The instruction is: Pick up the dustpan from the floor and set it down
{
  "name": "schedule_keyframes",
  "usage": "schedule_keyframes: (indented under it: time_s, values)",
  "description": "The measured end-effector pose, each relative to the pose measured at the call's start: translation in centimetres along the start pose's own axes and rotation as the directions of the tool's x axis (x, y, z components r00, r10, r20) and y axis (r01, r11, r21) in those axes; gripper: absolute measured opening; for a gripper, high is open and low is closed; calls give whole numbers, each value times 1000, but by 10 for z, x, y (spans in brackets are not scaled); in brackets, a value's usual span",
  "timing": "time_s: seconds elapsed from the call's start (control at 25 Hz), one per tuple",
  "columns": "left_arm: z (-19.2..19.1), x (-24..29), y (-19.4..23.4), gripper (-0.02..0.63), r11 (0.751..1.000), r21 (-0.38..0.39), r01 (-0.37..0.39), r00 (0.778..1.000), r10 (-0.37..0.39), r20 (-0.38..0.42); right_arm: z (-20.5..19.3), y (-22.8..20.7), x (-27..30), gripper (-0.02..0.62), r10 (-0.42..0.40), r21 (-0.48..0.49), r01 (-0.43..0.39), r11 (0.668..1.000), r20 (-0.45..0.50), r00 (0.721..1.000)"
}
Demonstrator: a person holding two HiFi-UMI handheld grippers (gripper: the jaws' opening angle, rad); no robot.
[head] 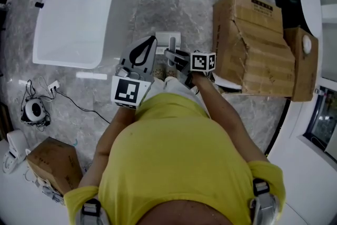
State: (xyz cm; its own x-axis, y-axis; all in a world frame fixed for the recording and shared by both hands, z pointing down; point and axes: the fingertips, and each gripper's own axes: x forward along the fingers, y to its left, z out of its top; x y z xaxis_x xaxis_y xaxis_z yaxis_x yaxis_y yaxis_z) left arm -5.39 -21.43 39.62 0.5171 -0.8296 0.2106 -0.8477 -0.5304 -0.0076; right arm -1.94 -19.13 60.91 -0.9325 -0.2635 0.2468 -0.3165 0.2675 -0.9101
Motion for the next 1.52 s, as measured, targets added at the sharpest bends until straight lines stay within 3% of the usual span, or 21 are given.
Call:
schedule_keyframes:
  time_s: [0.32, 0.92, 1.52]
  values:
    - [0, 2, 17, 2, 1000, -24, 3, 1000, -3, 9, 31, 36, -6, 146, 52, -4, -52, 999, 78, 996]
    - [3, 16, 4, 2, 998, -33, 57, 998, -56, 22, 76, 169, -63, 159, 170, -118, -151, 981, 174, 970]
    - [7, 14, 8, 2, 998, -24, 63, 998, -63, 30, 90, 194, -73, 169, 175, -113, -154, 982, 212, 961]
